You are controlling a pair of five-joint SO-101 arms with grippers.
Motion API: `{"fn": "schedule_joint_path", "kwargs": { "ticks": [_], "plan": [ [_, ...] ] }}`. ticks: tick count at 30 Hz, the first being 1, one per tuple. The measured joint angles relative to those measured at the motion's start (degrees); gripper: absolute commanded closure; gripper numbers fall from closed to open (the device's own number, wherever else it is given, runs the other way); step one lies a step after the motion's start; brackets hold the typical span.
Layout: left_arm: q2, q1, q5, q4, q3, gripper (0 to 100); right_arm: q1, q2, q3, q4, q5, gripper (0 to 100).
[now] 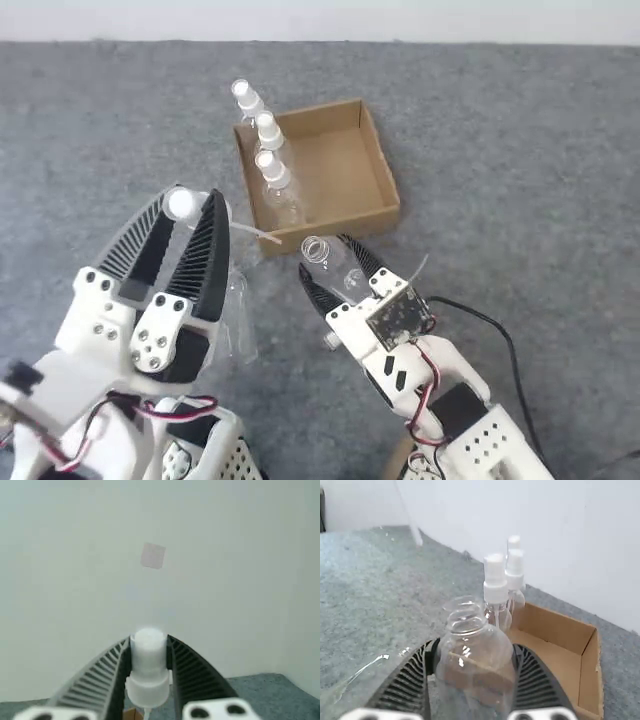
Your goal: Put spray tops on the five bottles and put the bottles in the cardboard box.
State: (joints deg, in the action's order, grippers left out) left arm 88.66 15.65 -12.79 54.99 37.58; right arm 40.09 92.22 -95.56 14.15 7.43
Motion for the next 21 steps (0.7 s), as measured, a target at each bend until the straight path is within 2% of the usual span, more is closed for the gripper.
{"fn": "schedule_joint_path", "kwargs": {
  "ticks": [9,14,21],
  "plan": [
    [0.0,0.0,-0.1,4.4,0.0,99,0.4,0.0,-0.1,-0.4,0.0,99.1],
    [0.0,0.0,-0.1,4.7,0.0,99,3.4,0.0,-0.1,-0.4,0.0,99.1],
    [0.0,0.0,-0.2,4.7,0.3,99,3.9,0.0,-0.1,-0.4,0.0,99.1]
  ]
}}
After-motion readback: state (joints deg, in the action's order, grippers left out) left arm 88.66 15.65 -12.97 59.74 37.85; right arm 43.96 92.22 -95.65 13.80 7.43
